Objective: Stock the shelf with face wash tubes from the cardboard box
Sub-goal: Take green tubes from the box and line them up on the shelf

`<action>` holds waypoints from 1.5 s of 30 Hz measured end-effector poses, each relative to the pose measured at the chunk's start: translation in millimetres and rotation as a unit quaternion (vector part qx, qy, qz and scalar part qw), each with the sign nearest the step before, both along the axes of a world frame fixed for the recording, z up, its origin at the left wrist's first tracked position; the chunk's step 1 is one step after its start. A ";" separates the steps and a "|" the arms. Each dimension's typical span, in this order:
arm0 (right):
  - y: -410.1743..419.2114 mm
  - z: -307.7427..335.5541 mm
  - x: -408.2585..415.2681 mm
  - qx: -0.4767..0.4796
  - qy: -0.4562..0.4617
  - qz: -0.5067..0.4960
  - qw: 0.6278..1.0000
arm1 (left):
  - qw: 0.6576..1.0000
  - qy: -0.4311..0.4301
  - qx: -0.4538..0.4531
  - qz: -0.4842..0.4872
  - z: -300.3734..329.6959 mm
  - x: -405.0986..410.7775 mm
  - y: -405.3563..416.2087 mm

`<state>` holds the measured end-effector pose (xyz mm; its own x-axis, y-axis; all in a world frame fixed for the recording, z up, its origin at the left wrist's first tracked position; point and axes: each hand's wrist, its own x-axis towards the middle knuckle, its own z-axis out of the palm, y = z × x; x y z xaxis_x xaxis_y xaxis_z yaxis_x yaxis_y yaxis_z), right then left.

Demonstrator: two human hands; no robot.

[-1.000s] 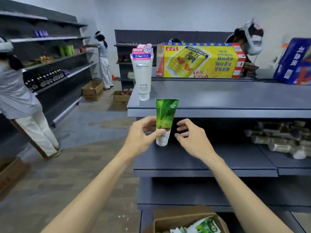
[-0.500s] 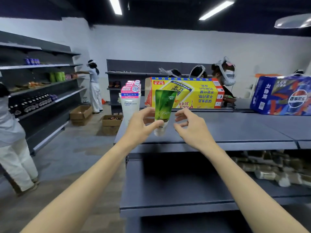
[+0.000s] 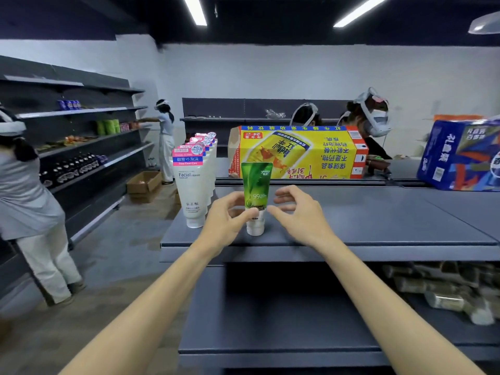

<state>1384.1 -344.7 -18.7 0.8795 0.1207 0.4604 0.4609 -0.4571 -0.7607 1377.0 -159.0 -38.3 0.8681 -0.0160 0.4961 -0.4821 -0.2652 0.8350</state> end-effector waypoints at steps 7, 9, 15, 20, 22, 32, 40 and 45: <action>13.3 4.8 27.3 0.063 -0.007 0.031 0.997 | 1.000 -0.003 0.000 -0.003 2.7 14.8 -11.4; 12.6 4.5 36.9 0.068 -0.007 0.033 0.997 | 1.000 0.005 0.008 0.005 2.2 21.5 -11.1; 15.4 5.1 77.6 0.062 -0.005 0.018 0.998 | 0.991 0.010 0.034 0.131 -0.3 34.2 -5.3; 25.0 4.1 120.0 0.063 0.006 0.018 0.998 | 0.982 -0.012 0.068 0.179 2.8 46.2 -2.5; 29.4 4.3 134.4 0.065 0.008 0.017 0.998 | 0.980 -0.016 0.089 0.179 0.3 51.1 -3.3; 50.7 8.8 188.6 0.052 0.002 0.030 0.998 | 0.970 -0.050 0.131 0.198 -6.0 60.8 -11.5; 59.5 10.5 219.7 0.024 -0.006 0.026 0.999 | 0.949 -0.079 0.201 0.231 -12.8 66.0 -11.1; 59.4 8.3 229.0 0.038 -0.001 0.017 0.999 | 0.947 -0.076 0.195 0.245 -15.1 68.2 -8.9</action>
